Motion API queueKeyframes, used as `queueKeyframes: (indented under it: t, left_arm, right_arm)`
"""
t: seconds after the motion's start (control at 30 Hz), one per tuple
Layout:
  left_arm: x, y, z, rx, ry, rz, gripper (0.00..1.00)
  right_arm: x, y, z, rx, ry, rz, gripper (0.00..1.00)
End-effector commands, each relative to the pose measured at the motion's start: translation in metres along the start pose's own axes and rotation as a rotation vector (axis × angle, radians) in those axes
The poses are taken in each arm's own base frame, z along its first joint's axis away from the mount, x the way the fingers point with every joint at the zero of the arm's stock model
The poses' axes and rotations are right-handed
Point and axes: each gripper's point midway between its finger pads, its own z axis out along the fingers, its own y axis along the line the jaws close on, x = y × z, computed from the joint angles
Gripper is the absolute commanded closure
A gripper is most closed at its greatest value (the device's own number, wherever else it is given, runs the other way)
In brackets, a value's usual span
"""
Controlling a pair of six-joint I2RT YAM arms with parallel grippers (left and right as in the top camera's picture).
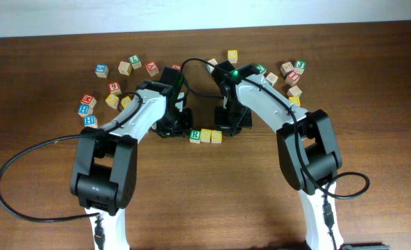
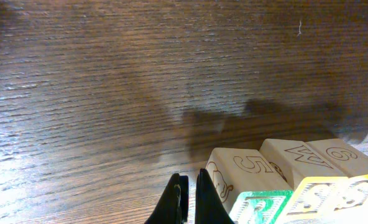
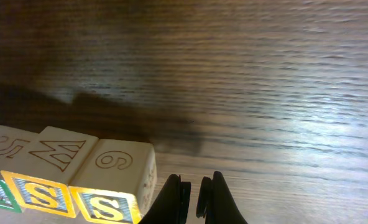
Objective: Spell out RSS
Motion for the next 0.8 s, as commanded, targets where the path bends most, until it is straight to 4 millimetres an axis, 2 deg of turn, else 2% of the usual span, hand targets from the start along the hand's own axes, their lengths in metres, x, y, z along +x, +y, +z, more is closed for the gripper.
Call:
queueKeyframes:
  t: [0.0, 0.5, 0.77]
  left_arm:
    - [-0.001, -0.005, 0.002, 0.019, 0.007, -0.007, 1.0]
    - [0.009, -0.017, 0.005, 0.03, 0.034, 0.019, 1.0]
    - [0.009, -0.017, 0.005, 0.03, 0.035, 0.018, 1.0]
  right_arm:
    - [0.006, 0.0, 0.013, -0.021, 0.045, 0.002, 0.96]
    - [0.003, 0.011, 0.013, -0.079, 0.037, -0.022, 0.96]
    - [0.0, 0.013, 0.013, -0.086, 0.019, -0.118, 0.96]
